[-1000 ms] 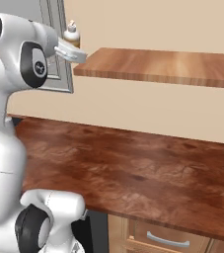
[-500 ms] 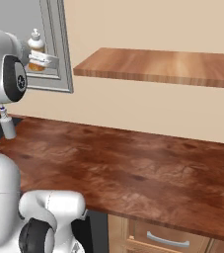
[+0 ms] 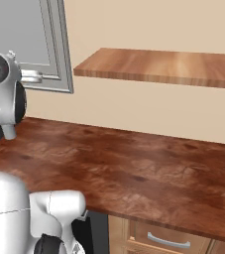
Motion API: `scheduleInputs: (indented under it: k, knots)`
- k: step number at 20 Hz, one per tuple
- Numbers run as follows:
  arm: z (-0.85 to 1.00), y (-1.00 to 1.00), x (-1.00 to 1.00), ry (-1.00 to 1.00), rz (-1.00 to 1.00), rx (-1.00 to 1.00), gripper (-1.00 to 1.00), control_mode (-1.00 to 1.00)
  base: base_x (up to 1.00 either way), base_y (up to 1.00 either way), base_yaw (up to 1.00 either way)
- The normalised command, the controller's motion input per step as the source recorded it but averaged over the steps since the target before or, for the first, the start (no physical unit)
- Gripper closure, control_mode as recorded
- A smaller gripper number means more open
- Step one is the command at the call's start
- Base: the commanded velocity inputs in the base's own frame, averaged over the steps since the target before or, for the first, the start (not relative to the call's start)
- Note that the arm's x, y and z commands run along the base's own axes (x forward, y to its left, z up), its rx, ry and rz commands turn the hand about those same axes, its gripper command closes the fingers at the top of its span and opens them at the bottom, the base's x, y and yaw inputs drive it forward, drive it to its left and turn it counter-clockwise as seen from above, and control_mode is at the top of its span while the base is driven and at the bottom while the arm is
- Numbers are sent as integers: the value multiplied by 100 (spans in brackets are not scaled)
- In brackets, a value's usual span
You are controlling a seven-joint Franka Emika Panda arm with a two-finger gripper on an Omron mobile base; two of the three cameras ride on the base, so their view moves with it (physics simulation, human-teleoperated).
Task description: Locate and retrieve the soap dispenser and spray from the cabinet. Place them next to the sink.
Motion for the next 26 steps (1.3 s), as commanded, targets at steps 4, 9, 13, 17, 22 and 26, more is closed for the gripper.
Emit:
scheduleInputs:
  k: [4,9,13,17,22,26]
  knots:
    - [-46,64,-14,0,40,-5,100,-100,0,0,0]
    - [-49,67,-6,-1,37,-5,100,-100,0,0,0]
    - [-49,70,-2,-5,34,-6,100,-100,0,0,0]
    - [-45,51,1,-13,22,-4,100,-100,0,0,0]
    - [-56,49,0,-10,10,-2,100,-100,0,0,0]
    - [-47,30,10,-19,4,-5,100,-100,0,0,0]
